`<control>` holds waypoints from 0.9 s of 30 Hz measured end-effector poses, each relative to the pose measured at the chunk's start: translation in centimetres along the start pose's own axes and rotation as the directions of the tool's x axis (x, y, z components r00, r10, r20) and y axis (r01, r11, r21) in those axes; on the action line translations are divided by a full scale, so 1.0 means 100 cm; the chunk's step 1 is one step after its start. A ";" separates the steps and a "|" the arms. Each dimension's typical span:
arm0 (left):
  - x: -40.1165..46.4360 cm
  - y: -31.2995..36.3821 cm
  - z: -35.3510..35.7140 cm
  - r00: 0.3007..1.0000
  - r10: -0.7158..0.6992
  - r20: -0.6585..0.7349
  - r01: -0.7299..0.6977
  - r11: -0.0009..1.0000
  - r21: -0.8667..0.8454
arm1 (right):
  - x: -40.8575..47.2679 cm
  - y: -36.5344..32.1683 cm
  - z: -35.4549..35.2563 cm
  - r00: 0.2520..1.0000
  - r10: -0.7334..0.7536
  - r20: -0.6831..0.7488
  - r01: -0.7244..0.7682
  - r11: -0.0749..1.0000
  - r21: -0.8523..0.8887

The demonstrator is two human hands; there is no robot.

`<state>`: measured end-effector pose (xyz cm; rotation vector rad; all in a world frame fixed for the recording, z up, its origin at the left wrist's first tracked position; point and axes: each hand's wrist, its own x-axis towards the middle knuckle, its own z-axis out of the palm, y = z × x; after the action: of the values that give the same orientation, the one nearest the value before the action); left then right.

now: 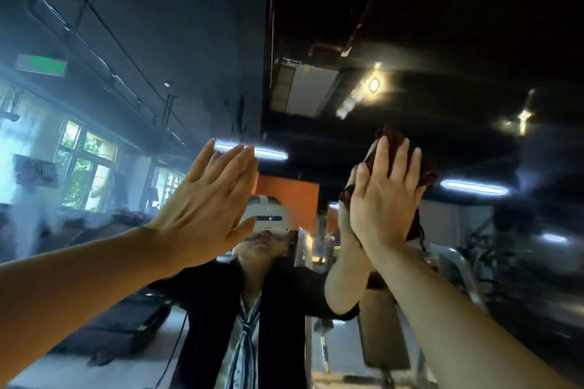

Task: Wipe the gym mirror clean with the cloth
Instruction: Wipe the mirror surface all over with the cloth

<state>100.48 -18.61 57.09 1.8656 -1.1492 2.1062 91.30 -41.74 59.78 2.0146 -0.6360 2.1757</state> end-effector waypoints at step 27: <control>-0.095 0.039 -0.014 0.832 -0.491 0.259 0.529 0.842 -0.104 | -0.086 -0.028 0.003 0.811 -0.572 0.121 0.573 0.819 0.031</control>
<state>99.58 -16.83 46.90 2.0705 -0.7126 1.4889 93.59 -37.62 52.04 2.0042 -0.0153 1.6909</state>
